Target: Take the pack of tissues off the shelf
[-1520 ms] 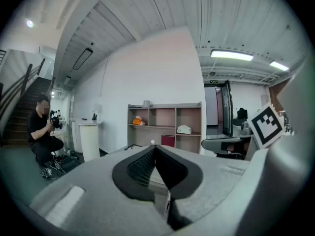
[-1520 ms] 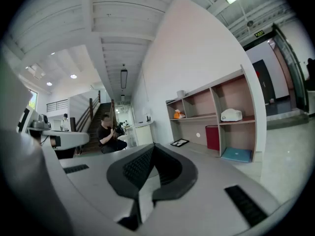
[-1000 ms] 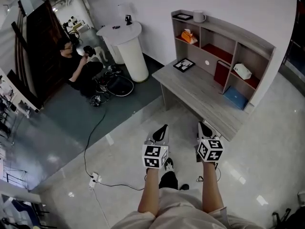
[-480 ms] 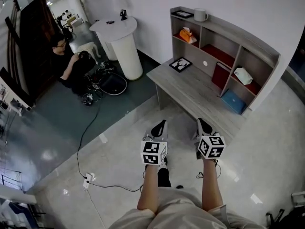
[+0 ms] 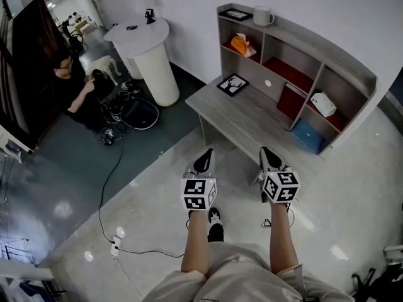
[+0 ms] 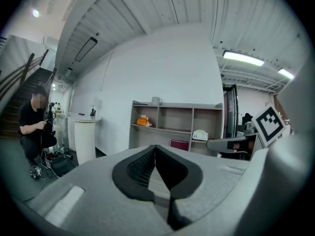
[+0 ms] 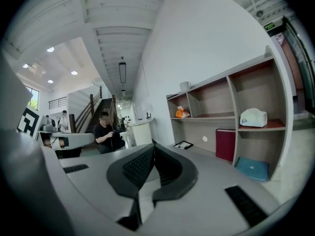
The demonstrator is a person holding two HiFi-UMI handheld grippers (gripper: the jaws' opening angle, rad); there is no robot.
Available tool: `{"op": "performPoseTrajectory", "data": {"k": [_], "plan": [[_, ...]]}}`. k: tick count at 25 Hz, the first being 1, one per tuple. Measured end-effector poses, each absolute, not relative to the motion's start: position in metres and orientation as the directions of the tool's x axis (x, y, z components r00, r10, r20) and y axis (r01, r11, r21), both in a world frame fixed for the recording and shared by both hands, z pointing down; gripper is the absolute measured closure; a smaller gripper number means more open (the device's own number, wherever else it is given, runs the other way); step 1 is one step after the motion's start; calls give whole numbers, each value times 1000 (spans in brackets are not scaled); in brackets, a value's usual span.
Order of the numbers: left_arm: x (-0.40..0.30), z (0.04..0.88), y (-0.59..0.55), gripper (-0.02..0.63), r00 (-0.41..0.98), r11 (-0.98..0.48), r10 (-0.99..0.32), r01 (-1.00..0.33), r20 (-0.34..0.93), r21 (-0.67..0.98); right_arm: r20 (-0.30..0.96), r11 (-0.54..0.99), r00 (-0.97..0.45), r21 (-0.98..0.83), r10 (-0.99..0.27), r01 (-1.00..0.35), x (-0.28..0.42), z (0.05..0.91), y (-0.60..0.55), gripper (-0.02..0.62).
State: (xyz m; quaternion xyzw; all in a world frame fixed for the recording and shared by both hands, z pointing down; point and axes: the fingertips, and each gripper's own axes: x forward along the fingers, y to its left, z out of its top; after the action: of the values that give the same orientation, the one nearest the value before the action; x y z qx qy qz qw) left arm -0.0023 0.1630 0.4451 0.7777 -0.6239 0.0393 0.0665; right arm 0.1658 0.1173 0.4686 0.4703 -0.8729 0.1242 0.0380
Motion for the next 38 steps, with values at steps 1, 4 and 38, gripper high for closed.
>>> {"op": "performPoseTrajectory", "data": {"k": [1,4,38], "plan": [[-5,444,154,595,225,-220,-963,-974,145,53,182,520,-548,-182,-816,-835,165,466,109,580],[-13,442,126,595,244,-238,-958,-970,149,53,188,501,-529,-177,-827,-847,160,464,82,580],[-126,495,-47,595,329,-314,-921,-944,209,104,304,397,-434,-176,-848,-901,57,518,-70,580]]}}
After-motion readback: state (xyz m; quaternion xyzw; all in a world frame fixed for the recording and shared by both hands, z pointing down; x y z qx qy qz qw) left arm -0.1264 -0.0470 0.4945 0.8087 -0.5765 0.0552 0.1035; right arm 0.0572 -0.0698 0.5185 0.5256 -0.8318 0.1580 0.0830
